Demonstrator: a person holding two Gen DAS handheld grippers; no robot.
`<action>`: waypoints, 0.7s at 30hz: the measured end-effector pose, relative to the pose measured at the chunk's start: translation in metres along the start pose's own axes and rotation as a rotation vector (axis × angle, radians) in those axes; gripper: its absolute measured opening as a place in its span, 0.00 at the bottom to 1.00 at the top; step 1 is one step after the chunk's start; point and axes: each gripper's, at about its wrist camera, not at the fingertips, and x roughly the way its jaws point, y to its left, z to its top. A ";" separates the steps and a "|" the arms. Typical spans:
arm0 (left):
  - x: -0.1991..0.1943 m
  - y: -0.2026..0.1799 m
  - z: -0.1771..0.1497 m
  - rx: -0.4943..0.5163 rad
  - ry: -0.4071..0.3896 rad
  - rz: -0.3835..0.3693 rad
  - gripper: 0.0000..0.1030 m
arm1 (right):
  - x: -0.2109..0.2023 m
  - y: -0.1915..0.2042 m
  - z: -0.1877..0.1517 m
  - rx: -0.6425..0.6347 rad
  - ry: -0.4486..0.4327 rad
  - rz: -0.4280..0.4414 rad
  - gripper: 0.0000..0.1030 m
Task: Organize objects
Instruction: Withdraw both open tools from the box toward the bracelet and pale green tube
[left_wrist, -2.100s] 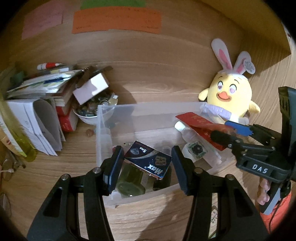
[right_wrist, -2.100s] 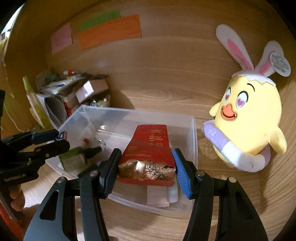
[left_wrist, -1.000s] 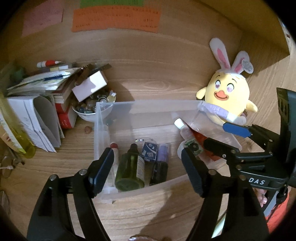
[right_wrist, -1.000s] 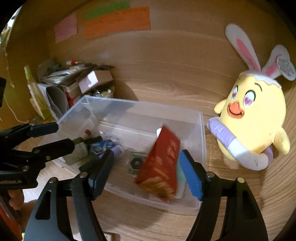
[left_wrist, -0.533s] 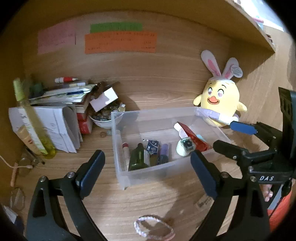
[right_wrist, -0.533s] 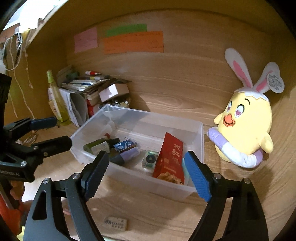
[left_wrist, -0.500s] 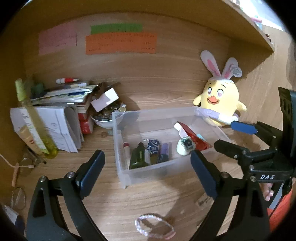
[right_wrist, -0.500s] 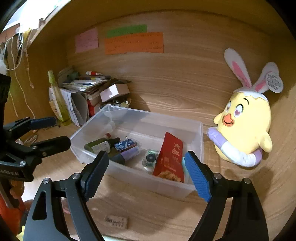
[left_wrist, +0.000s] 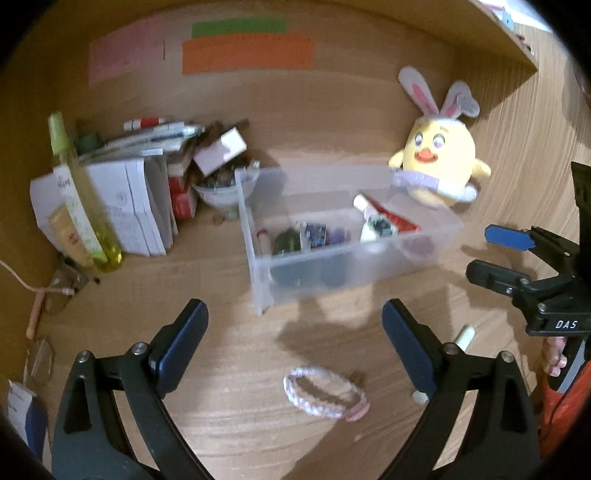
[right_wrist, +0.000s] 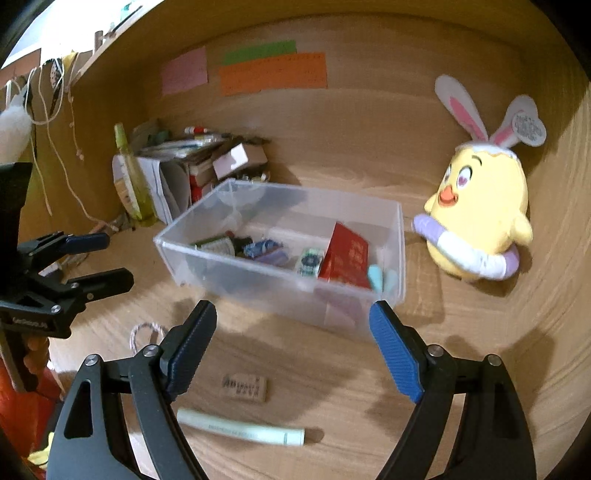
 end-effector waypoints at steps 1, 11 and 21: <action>0.002 0.001 -0.004 -0.004 0.014 0.000 0.93 | 0.001 0.001 -0.004 -0.002 0.009 0.003 0.80; 0.016 -0.006 -0.046 0.011 0.121 -0.044 0.93 | 0.011 0.019 -0.046 -0.053 0.111 0.086 0.80; 0.031 -0.018 -0.073 0.043 0.205 -0.071 0.93 | 0.024 0.037 -0.071 -0.128 0.197 0.104 0.80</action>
